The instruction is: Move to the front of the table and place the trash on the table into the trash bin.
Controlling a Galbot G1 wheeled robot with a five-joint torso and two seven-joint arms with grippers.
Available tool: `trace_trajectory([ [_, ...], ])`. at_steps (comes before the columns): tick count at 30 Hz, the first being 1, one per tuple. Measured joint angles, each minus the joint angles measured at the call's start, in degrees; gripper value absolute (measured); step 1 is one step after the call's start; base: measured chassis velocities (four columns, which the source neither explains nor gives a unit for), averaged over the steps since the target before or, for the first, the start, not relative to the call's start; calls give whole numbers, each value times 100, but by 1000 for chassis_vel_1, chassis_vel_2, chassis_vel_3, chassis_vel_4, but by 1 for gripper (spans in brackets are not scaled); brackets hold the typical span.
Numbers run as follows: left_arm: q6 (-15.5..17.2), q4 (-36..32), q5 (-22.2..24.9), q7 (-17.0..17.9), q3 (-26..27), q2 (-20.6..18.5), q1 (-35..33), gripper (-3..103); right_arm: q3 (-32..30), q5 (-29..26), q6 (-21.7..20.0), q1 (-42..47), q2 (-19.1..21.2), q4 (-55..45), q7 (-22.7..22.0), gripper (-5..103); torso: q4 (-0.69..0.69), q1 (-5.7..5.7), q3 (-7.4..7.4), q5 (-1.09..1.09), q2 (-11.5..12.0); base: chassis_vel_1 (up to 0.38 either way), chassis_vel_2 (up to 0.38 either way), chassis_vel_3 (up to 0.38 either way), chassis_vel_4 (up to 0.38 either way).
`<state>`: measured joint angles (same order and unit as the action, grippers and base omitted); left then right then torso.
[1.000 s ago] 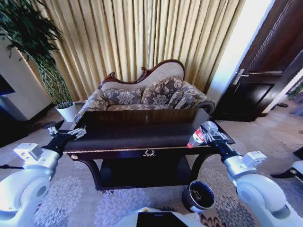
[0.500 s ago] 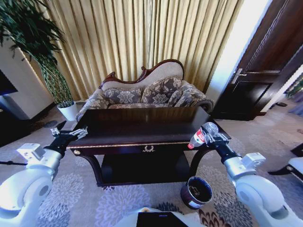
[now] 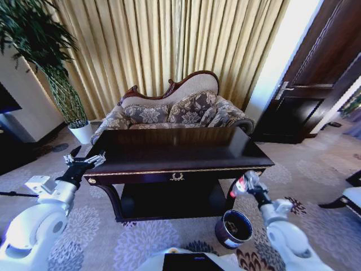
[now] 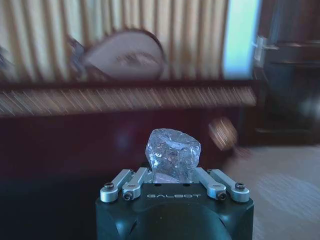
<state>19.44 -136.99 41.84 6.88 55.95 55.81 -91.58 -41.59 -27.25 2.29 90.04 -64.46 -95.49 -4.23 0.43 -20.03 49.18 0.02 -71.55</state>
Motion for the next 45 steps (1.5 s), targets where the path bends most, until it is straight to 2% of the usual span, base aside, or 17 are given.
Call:
trace_trajectory([
  [3, 28, -131, 14, 16, 57, -32, -29, 100, 75, 361, 353, -667, -98, 1591, 121, 26, 0, -1, 1, 1, 1, 0, 0, 0, 0],
  [5, 28, -138, 14, 16, 62, -33, -32, 100, 78, 365, 376, -699, -104, 1667, 125, 26, 0, -1, 1, 1, 1, 0, 0, 0, 0],
  [7, 32, -209, 17, 19, 119, -48, -86, 100, 96, 456, 760, -1136, -185, 2706, 167, 26, -2, -1, 1, -2, 1, 0, 0, 0, 0],
  [12, 38, -284, 18, 25, 143, -56, -118, 100, 81, 602, 1021, -1442, -302, 3596, 193, 26, 0, -1, 0, -2, 1, 0, 0, 0, 0],
  [15, 41, -316, 20, 27, 146, -60, -124, 100, 77, 701, 1053, -1500, -355, 3754, 193, 24, 0, -1, 0, -2, 1, 0, 0, 0, 0],
  [17, 44, -343, 20, 29, 157, -63, -133, 100, 72, 789, 1054, -1518, -368, 3791, 205, 33, -1, -1, 0, -2, 0, 0, 0, 0, 0],
  [19, 44, -352, 20, 30, 163, -65, -136, 100, 71, 793, 1054, -1519, -369, 3790, 208, 33, -1, -1, 0, -2, 0, 0, 0, 0, 0],
  [23, 46, -395, 25, 32, 195, -61, -155, 100, 67, 781, 1031, -1499, -367, 3672, 215, 55, -1, -1, 0, -3, 0, 0, 0, 0, 0],
  [26, 46, -399, 26, 32, 202, -58, -163, 100, 60, 771, 1018, -1477, -366, 3627, 216, 60, 0, -1, 0, -2, 0, 0, 0, 0, 0],
  [27, 46, -399, 26, 32, 203, -55, -165, 100, 55, 754, 1013, -1458, -366, 3605, 215, 71, -1, -1, 0, -3, 0, 0, 0, 0, 0],
  [29, 46, -399, 24, 32, 202, -45, -163, 100, 52, 721, 1006, -1439, -366, 3587, 215, 71, -1, -1, 0, -3, 0, 0, 0, 0, 0],
  [32, 48, -406, 17, 33, 168, -16, -160, 100, 36, 626, 982, -1389, -358, 3541, 215, 87, 0, 0, 0, -2, 0, 0, 0, 0, 0],
  [33, 48, -406, 17, 33, 168, -16, -160, 100, 36, 626, 982, -1389, -358, 3541, 215, 87, 0, 0, 0, -2, 0, 0, 0, 0, 0],
  [36, 52, -418, 15, 33, 160, -15, -160, 100, 6, 563, 951, -1323, -337, 3440, 214, 99, -1, -1, 0, -2, 0, 0, 0, 0, 0],
  [45, 56, -424, 13, 32, 133, -11, -134, 100, -25, 442, 862, -1117, -317, 3098, 207, 100, -1, 0, 0, 1, 0, 0, 0, 0, 0],
])
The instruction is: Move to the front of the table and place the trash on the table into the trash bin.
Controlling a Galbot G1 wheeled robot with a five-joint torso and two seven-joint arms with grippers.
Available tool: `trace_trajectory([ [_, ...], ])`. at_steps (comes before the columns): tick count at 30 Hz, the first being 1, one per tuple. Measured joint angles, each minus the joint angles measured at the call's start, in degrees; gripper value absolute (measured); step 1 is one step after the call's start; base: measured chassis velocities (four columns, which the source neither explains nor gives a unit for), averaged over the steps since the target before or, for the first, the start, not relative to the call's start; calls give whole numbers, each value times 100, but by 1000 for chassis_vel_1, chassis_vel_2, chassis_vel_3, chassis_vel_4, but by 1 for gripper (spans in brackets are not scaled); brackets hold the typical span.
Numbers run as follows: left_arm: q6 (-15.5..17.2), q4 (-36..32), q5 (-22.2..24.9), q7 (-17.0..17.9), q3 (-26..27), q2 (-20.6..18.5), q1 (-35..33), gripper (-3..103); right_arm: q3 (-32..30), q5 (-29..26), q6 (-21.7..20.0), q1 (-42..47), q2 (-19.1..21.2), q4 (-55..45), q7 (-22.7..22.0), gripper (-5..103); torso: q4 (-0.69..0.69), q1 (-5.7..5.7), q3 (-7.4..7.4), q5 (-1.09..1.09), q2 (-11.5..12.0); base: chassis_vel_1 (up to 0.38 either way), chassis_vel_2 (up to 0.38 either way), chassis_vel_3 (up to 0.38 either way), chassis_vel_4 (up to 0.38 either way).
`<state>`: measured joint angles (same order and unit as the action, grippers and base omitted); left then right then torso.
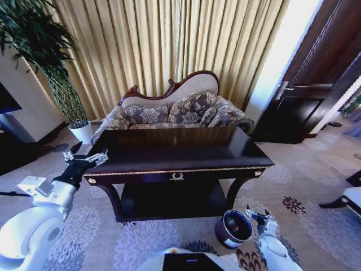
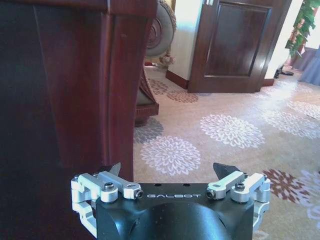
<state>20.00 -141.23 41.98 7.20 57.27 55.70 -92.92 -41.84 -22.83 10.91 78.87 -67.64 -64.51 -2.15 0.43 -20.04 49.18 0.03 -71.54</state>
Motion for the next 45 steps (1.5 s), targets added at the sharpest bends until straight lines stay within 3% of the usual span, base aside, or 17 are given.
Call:
trace_trajectory([
  [7, 3, 0, 1, -5, 12, 30, 18, 100, -92, -668, -583, 1037, 240, -1735, 420, 100, 3, 0, 0, -3, 0, 0, 0, 0, 0],
  [8, 3, 0, 1, -5, 12, 30, 18, 100, -92, -668, -583, 1037, 240, -1735, 420, 100, 3, 0, 0, -3, 0, 0, 0, 0, 0],
  [11, 4, -3, 9, -9, 68, 56, 17, 100, -403, -1032, -646, 1827, 368, -3093, 792, 100, -1, 1, 0, -4, -1, 0, 0, 0, 0],
  [15, 5, 13, 17, -15, 87, 68, 27, 100, -612, -1398, -646, 2235, 377, -3937, 835, 100, 1, 1, 0, -3, 0, 0, 0, 0, 0],
  [20, 4, 26, 25, -12, 76, 114, 53, 100, -802, -1679, -721, 2547, 298, -5298, 784, 100, 1, 1, -1, -4, -1, 0, 0, 0, 0],
  [24, 4, 8, 28, -11, 65, 141, 60, 100, -787, -1790, -1155, 2426, 295, -6197, 470, 100, 0, 1, 0, -3, -1, 0, 0, 0, 0],
  [27, 11, -94, 96, -10, 138, 171, 42, 100, -694, -1991, -1691, 2237, 526, -7225, 75, 100, -2, 0, 0, -4, 0, 0, 0, 0, 0],
  [32, 158, -197, 243, 23, 444, 239, 28, 100, -737, -2163, -2140, 2227, 777, -7893, -263, 100, 0, 1, 0, -4, -1, 0, 0, 0, 0],
  [40, 641, -207, 450, 365, 628, 415, -60, 100, -766, -1933, -2288, 2222, 951, -7941, -551, 100, 0, 0, 0, -3, 0, 0, 0, 0, 0],
  [45, 749, -207, 371, 432, 620, 584, -147, 100, -785, -1934, -2300, 2190, 1031, -7834, -651, 100, 0, 0, 0, -3, 0, 0, 0, 0, 0],
])
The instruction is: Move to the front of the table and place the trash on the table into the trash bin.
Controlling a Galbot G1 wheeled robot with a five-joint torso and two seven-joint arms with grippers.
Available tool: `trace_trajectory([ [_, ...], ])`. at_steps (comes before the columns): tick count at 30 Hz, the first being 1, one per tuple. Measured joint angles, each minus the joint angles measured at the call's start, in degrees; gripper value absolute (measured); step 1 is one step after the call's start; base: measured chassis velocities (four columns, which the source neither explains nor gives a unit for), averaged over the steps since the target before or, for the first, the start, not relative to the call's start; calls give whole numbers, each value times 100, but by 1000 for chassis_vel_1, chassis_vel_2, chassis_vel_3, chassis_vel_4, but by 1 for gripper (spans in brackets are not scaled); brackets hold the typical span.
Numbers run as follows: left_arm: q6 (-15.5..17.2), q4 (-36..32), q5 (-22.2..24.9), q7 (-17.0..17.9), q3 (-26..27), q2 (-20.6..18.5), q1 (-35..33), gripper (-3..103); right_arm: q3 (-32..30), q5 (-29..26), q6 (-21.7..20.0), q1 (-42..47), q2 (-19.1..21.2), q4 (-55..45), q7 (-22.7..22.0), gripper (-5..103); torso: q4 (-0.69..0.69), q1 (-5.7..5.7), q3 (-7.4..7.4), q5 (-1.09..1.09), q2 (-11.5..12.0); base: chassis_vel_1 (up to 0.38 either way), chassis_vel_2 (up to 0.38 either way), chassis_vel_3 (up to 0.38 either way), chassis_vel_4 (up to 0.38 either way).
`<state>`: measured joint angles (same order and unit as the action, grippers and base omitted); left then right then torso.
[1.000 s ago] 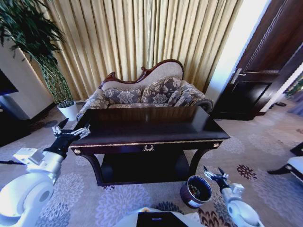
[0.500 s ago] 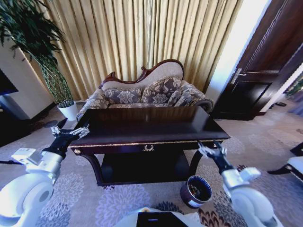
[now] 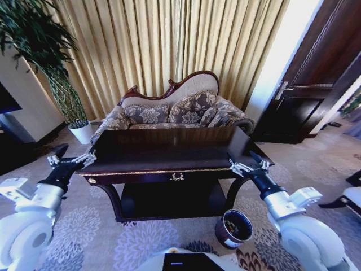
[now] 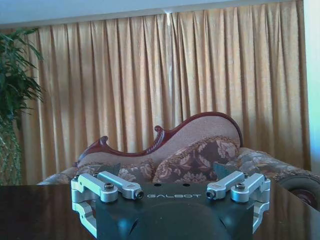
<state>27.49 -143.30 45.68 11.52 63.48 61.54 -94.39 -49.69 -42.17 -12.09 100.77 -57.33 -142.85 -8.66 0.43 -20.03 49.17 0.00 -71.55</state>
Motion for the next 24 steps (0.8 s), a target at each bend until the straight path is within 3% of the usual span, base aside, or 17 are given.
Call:
trace_trajectory([
  [6, -233, 0, 167, -87, -85, -73, 44, 100, 51, -14, -18, -12, 99, 58, -23, 100, 0, 0, 0, 0, 0, 0, 0, 0, 0],
  [24, -168, 5, 250, -120, -50, -120, 39, 100, 97, 22, -34, 48, 57, -4, -5, 100, 0, -1, 0, 0, 1, 42, -39, -38, 42],
])
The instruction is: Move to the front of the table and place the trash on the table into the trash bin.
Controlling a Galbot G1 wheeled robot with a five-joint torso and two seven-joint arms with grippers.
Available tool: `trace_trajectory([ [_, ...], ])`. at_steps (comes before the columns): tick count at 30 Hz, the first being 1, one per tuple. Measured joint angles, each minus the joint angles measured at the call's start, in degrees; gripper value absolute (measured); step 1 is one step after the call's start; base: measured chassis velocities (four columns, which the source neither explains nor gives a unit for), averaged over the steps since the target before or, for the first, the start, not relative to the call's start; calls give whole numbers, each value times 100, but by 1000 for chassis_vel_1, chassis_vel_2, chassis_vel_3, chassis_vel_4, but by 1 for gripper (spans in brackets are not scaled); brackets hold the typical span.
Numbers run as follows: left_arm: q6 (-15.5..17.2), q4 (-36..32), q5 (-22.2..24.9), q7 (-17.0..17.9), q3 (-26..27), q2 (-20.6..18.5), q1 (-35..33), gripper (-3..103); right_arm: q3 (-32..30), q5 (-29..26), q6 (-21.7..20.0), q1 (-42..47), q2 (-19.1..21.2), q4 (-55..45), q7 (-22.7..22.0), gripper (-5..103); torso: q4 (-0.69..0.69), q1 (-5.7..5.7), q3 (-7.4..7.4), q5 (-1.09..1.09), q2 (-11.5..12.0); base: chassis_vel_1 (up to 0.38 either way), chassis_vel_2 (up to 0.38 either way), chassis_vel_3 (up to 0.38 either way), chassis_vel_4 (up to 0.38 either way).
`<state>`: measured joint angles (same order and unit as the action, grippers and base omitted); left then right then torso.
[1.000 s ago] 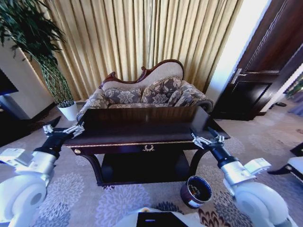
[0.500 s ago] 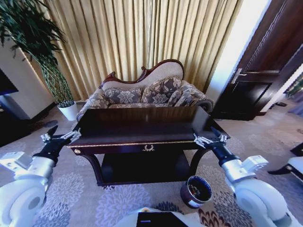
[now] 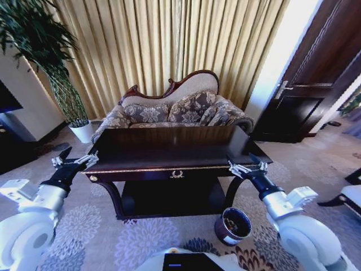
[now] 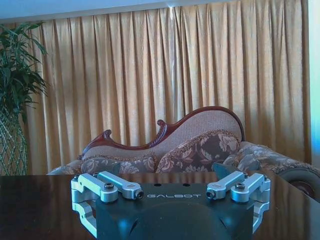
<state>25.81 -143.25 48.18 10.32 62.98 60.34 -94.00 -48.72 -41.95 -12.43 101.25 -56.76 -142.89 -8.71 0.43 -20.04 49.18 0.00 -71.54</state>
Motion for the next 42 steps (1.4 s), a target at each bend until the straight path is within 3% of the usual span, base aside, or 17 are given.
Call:
trace_trajectory([
  [16, 0, 2, -110, -23, -123, 125, -15, 100, 46, 31, -1, -36, -27, 26, 12, 100, 1, 0, 0, 0, 0, 140, -137, -141, 134],
  [32, -22, 2, -208, -58, -251, 80, 15, 100, 87, -126, 30, -396, 350, 503, 13, 100, -1, -1, 1, 0, 0, 82, -94, -87, 94],
  [42, -23, 2, -237, -60, -288, 89, 30, 100, 79, -175, 30, -399, 347, 478, 14, 100, 0, -2, 1, 0, 1, 41, -40, -41, 49],
])
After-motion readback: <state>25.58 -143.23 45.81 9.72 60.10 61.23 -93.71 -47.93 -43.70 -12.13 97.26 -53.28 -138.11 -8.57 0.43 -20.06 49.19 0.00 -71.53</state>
